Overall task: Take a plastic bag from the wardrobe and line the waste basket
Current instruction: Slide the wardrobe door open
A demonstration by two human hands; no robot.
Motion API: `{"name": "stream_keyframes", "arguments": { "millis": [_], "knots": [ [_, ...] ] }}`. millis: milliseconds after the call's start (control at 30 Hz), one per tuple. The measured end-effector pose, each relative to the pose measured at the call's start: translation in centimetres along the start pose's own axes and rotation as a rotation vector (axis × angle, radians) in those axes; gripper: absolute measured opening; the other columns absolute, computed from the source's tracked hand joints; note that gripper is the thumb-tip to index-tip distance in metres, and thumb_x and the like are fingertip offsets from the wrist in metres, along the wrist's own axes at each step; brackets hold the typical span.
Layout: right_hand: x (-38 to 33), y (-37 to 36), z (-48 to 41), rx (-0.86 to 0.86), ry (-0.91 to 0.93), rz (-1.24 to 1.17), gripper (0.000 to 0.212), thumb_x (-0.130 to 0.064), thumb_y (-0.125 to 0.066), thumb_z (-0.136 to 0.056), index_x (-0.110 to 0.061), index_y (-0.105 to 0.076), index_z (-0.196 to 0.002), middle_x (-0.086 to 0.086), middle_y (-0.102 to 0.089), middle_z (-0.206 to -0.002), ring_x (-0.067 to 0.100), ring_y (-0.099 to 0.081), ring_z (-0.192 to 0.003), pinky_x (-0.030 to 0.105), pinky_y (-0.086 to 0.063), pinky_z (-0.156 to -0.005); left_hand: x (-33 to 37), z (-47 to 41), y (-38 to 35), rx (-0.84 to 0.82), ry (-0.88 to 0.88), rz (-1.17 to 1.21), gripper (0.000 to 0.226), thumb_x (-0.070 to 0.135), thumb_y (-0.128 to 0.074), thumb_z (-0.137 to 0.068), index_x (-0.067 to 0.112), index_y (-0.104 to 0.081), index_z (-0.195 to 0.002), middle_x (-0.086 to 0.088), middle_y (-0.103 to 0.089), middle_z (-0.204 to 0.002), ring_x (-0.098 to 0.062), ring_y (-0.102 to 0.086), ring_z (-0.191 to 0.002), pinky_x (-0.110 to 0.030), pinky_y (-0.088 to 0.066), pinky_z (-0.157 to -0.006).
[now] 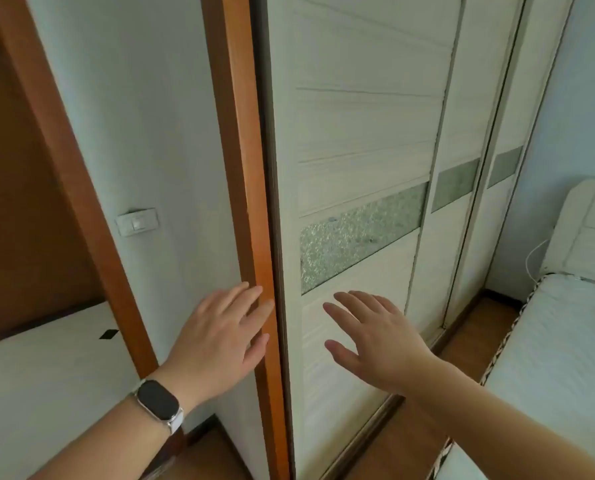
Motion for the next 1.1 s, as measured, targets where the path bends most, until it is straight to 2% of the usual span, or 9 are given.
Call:
{"name": "stream_keyframes", "arguments": {
  "millis": [67,333,567,700,833,967,1100],
  "knots": [
    [2.6,-0.8,-1.3,-0.004,-0.009,-0.048,0.055,-0.057,-0.040,-0.092,-0.022,-0.054,-0.132,0.003,-0.060,-0.132,0.024,-0.057,-0.121,0.040,-0.048,-0.097,0.4,-3.3,-0.4,-0.004,0.018,0.022,0.047,0.044,-0.045,-0.092,0.021,-0.055,-0.133,-0.006,-0.055,-0.138,-0.027,-0.050,-0.130,-0.046,-0.043,-0.103],
    [10.1,-4.7,-8.4,0.095,0.008,-0.171,0.055,-0.057,-0.042,-0.094,-0.024,-0.047,-0.137,0.001,-0.053,-0.140,0.023,-0.049,-0.128,0.041,-0.044,-0.103,0.0,-13.8,-0.1,0.263,0.187,0.007,0.041,0.034,-0.045,-0.090,0.015,-0.062,-0.123,-0.011,-0.060,-0.131,-0.031,-0.052,-0.125,-0.047,-0.045,-0.099],
    [13.3,-6.2,-15.4,0.271,-0.030,-0.308,0.053,-0.049,-0.047,-0.095,-0.020,-0.047,-0.139,0.004,-0.048,-0.145,0.026,-0.045,-0.133,0.043,-0.043,-0.103,-0.6,-19.5,-2.8,0.297,0.237,-0.028,0.049,0.039,-0.044,-0.092,0.018,-0.050,-0.135,-0.013,-0.045,-0.146,-0.033,-0.037,-0.138,-0.052,-0.040,-0.107],
    [14.5,-7.9,-18.6,0.346,-0.076,-0.314,0.055,-0.047,-0.048,-0.094,-0.018,-0.046,-0.141,0.007,-0.043,-0.150,0.028,-0.041,-0.136,0.046,-0.041,-0.107,-1.5,-21.1,-4.8,0.300,0.326,-0.071,0.057,0.038,-0.054,-0.086,0.016,-0.050,-0.138,-0.016,-0.037,-0.151,-0.035,-0.028,-0.143,-0.053,-0.034,-0.108],
    [15.0,-9.1,-21.1,0.453,-0.064,-0.311,0.058,-0.042,-0.050,-0.095,-0.015,-0.040,-0.145,0.009,-0.037,-0.154,0.028,-0.035,-0.141,0.046,-0.038,-0.110,-1.7,-21.8,-5.9,0.432,0.349,-0.055,0.058,0.033,-0.060,-0.083,0.013,-0.051,-0.137,-0.016,-0.037,-0.152,-0.035,-0.027,-0.143,-0.054,-0.030,-0.109],
    [15.0,-10.2,-22.6,0.587,-0.049,-0.328,0.058,-0.041,-0.050,-0.098,-0.007,-0.038,-0.144,0.020,-0.034,-0.153,0.036,-0.033,-0.142,0.052,-0.035,-0.110,-1.9,-21.7,-7.5,0.517,0.362,-0.044,0.058,0.029,-0.060,-0.083,0.012,-0.049,-0.138,-0.014,-0.030,-0.155,-0.033,-0.020,-0.146,-0.058,-0.026,-0.112],
    [14.9,-11.5,-23.4,0.636,-0.067,-0.337,0.059,-0.039,-0.045,-0.099,-0.006,-0.030,-0.145,0.027,-0.031,-0.152,0.043,-0.029,-0.142,0.058,-0.031,-0.110,-1.9,-21.6,-8.0,0.594,0.372,-0.022,0.054,0.027,-0.058,-0.086,0.012,-0.050,-0.137,-0.014,-0.028,-0.155,-0.031,-0.021,-0.146,-0.056,-0.027,-0.112]
  ]
}}
Point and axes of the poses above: each hand's wrist, its own z-axis away from the middle knuckle, its own y-axis out of the back of the hand, x = y × z, the point moved 8 cm from there along -z, towards the middle knuckle
